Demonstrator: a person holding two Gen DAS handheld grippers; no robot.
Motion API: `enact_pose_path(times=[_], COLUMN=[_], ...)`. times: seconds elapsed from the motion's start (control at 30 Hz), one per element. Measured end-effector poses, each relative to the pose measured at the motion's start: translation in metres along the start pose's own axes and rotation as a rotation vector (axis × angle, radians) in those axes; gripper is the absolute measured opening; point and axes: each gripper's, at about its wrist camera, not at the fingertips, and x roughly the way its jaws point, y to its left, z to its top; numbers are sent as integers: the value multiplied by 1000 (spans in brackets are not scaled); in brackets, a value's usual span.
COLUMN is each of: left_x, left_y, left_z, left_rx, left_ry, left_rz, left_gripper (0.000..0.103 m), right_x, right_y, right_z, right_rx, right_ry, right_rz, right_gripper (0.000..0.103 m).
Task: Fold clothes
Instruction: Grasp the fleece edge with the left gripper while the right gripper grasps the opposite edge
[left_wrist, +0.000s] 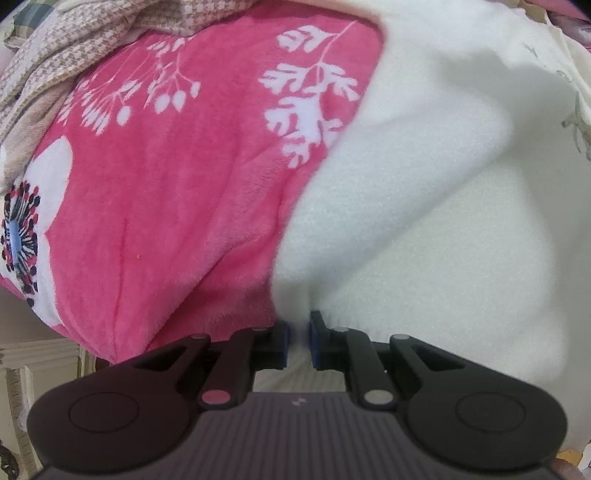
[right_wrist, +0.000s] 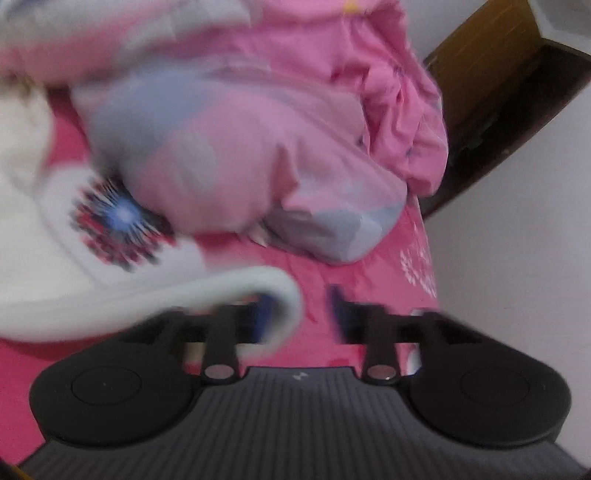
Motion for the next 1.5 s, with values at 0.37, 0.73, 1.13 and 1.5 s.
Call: enact_pose_path(times=[0.37, 0.73, 1.13, 1.5], left_x=[-7, -13, -20, -27], left_y=[6, 15, 38, 47], left_z=[-5, -10, -20, -45], left_rx=[80, 172, 150, 96], left_ry=[12, 30, 34, -1], left_rz=[-73, -175, -276, -316], left_gripper=[13, 13, 15, 15], right_x=[-105, -135, -158, -193], right_y=[-8, 120, 224, 263], right_z=[-54, -172, -246, -247], right_rx=[258, 1012, 1315, 1250], right_ry=[105, 317, 513, 633], right_rz=[241, 989, 1130, 1117], right_gripper=[55, 55, 29, 7])
